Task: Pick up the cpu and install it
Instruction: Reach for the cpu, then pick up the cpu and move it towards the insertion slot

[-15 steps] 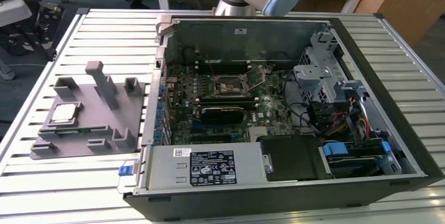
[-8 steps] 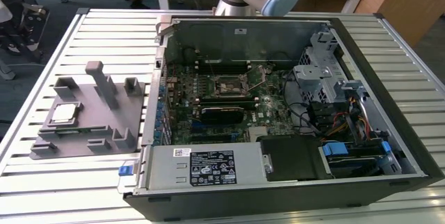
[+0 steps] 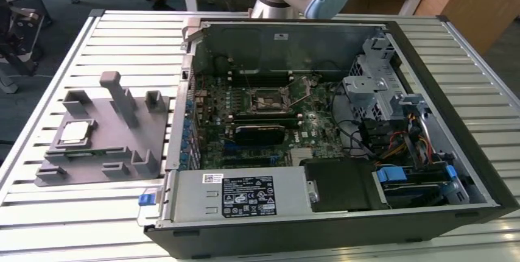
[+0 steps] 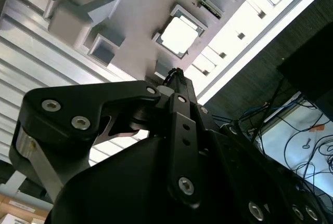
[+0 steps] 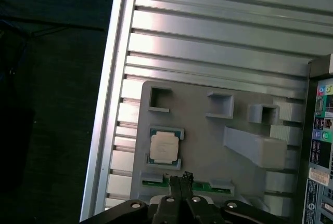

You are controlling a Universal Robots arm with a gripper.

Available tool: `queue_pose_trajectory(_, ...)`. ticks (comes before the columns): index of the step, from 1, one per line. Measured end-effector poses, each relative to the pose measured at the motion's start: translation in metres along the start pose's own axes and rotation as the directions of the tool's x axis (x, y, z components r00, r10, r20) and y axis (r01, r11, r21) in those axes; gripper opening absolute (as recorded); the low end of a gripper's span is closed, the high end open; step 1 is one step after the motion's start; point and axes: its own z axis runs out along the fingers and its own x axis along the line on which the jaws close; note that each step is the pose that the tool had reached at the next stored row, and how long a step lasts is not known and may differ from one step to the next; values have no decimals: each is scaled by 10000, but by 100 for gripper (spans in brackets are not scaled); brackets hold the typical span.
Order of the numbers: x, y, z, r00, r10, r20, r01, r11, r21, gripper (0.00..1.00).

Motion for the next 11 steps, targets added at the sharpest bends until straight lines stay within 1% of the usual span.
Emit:
queue_pose_trajectory(6, 105, 14, 16, 10000, 1, -13, -1, 10000, 0, 11)
queue_pose_trajectory(11, 169, 21, 36, 10000, 1, -23, -1, 10000, -1, 11)
